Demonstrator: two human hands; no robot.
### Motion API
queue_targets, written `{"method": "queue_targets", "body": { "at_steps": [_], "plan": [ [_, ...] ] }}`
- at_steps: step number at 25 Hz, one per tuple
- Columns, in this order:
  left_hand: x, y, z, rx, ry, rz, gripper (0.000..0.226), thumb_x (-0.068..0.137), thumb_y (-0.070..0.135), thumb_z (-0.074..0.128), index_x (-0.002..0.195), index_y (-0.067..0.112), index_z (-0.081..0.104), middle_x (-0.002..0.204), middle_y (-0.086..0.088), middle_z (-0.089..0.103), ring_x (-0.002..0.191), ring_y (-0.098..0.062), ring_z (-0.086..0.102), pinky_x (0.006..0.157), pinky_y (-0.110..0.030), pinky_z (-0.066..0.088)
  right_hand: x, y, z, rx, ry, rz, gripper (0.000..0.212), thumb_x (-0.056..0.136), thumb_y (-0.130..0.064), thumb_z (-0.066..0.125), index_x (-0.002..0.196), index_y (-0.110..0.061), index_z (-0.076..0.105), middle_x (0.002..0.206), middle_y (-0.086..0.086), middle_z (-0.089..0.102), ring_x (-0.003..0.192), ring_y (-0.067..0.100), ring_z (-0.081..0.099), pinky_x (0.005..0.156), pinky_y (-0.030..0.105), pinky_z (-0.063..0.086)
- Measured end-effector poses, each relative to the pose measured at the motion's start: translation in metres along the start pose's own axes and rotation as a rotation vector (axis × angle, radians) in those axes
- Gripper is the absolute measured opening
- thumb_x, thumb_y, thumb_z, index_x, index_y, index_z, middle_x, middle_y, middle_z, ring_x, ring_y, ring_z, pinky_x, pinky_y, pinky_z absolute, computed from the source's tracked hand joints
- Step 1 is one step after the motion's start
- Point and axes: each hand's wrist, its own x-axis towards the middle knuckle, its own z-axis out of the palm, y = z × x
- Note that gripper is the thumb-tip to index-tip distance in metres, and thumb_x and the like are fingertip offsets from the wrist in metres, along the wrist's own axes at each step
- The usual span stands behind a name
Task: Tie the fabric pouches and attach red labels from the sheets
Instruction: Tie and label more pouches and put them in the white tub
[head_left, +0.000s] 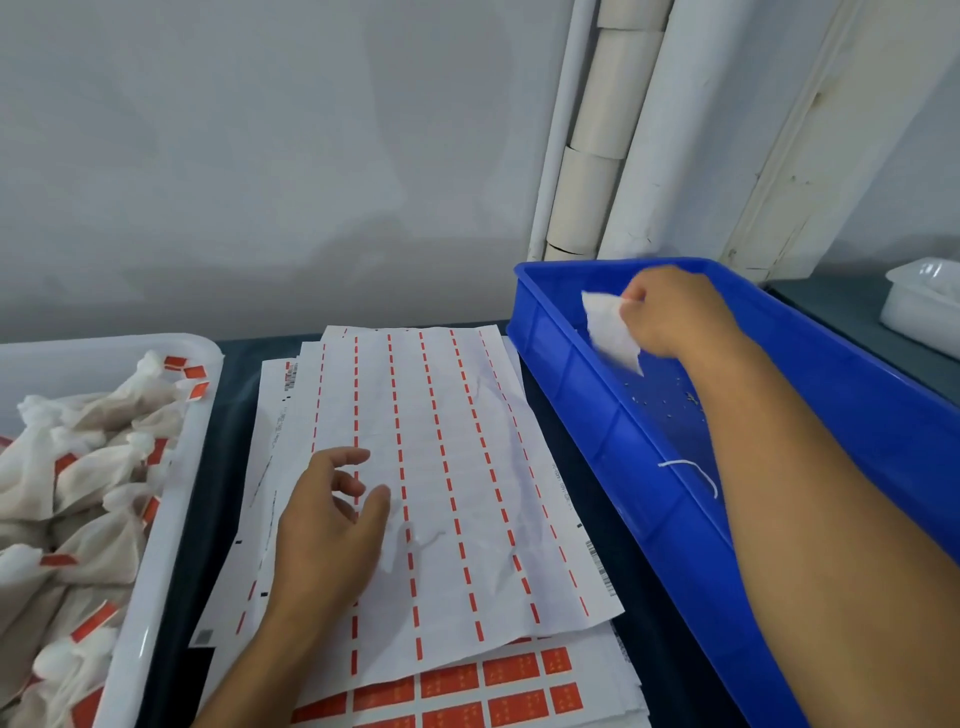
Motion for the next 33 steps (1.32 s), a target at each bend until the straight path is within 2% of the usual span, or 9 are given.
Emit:
{"method": "queue_targets", "body": {
  "at_steps": [4, 7, 11, 14, 18, 23, 26, 30, 33],
  "plan": [
    [-0.003, 0.005, -0.002, -0.084, 0.017, 0.055, 0.033, 0.092, 0.038, 0.073, 0.116, 0.043, 0.052, 0.102, 0.023, 0.058, 0.083, -0.01, 0.065, 0.06, -0.014, 0.047, -0.022, -0.053, -0.03, 0.206, 0.112, -0.296, 0.022, 0.101, -0.018, 0.051, 0.1, -0.021, 0.073, 0.09, -0.003, 0.068, 0.081, 0.024, 0.066, 0.072, 0.034, 0.055],
    [-0.007, 0.008, -0.005, -0.225, 0.024, 0.095, 0.023, 0.095, 0.051, 0.064, 0.115, 0.045, 0.053, 0.107, 0.026, 0.062, 0.093, -0.008, 0.068, 0.07, -0.018, 0.052, -0.049, -0.09, -0.029, 0.488, -0.133, -0.412, 0.014, 0.1, -0.024, 0.061, 0.092, -0.024, 0.073, 0.08, -0.007, 0.072, 0.061, 0.014, 0.071, 0.061, 0.029, 0.059],
    [-0.005, 0.011, -0.012, -0.51, -0.031, 0.102, 0.039, 0.096, 0.06, 0.038, 0.125, 0.04, 0.054, 0.119, 0.017, 0.065, 0.11, -0.011, 0.067, 0.084, -0.028, 0.059, -0.086, -0.124, 0.031, 0.712, -0.55, -0.526, 0.013, 0.1, -0.022, 0.067, 0.101, -0.011, 0.073, 0.082, 0.0, 0.07, 0.059, 0.009, 0.066, 0.057, 0.022, 0.058],
    [-0.001, 0.009, -0.016, -0.677, -0.145, -0.01, 0.047, 0.101, 0.058, 0.036, 0.132, 0.03, 0.058, 0.123, -0.002, 0.07, 0.112, -0.023, 0.069, 0.088, -0.041, 0.062, -0.104, -0.135, 0.082, 0.845, -0.645, -0.512, 0.012, 0.1, -0.021, 0.067, 0.104, -0.012, 0.074, 0.085, 0.01, 0.071, 0.062, 0.01, 0.067, 0.058, 0.02, 0.057],
    [-0.003, 0.004, -0.016, -0.496, -0.004, -0.108, 0.017, 0.1, 0.039, 0.062, 0.116, 0.042, 0.061, 0.106, 0.016, 0.071, 0.094, -0.009, 0.073, 0.069, -0.03, 0.064, -0.111, -0.127, 0.123, 0.939, -0.604, -0.353, 0.013, 0.101, -0.028, 0.065, 0.102, -0.021, 0.075, 0.079, -0.001, 0.074, 0.062, 0.009, 0.068, 0.061, 0.021, 0.057],
    [0.003, -0.002, -0.017, -0.471, 0.049, -0.104, 0.013, 0.099, 0.036, 0.063, 0.108, 0.046, 0.06, 0.102, 0.025, 0.069, 0.092, 0.0, 0.071, 0.068, -0.024, 0.062, -0.122, -0.11, 0.143, 0.897, -0.613, -0.343, 0.028, 0.103, -0.039, 0.058, 0.082, -0.032, 0.074, 0.065, -0.005, 0.069, 0.055, 0.008, 0.064, 0.056, 0.017, 0.053],
    [0.003, -0.006, -0.017, -0.376, 0.012, -0.084, 0.009, 0.102, 0.04, 0.058, 0.108, 0.046, 0.058, 0.104, 0.024, 0.07, 0.092, -0.002, 0.071, 0.071, -0.026, 0.061, -0.13, -0.11, 0.149, 1.05, -0.631, -0.305, 0.032, 0.105, -0.039, 0.053, 0.081, -0.028, 0.071, 0.065, -0.004, 0.064, 0.056, 0.008, 0.06, 0.054, 0.018, 0.05],
    [-0.002, 0.001, -0.018, -0.15, -0.074, 0.126, 0.035, 0.093, 0.07, 0.045, 0.108, 0.042, 0.056, 0.102, 0.024, 0.065, 0.094, 0.002, 0.065, 0.064, -0.012, 0.054, -0.133, -0.108, 0.15, 1.362, -0.737, -0.174, 0.028, 0.094, -0.042, 0.056, 0.078, -0.022, 0.067, 0.066, 0.0, 0.051, 0.056, 0.011, 0.049, 0.052, 0.02, 0.043],
    [-0.007, 0.0, -0.019, -0.018, -0.126, 0.317, 0.04, 0.093, 0.077, 0.043, 0.112, 0.043, 0.054, 0.103, 0.022, 0.064, 0.093, -0.004, 0.066, 0.072, -0.018, 0.055, -0.136, -0.109, 0.152, 1.527, -0.767, -0.133, 0.025, 0.087, -0.043, 0.062, 0.073, -0.022, 0.064, 0.066, 0.0, 0.046, 0.055, 0.011, 0.046, 0.051, 0.02, 0.04]
  ]
}}
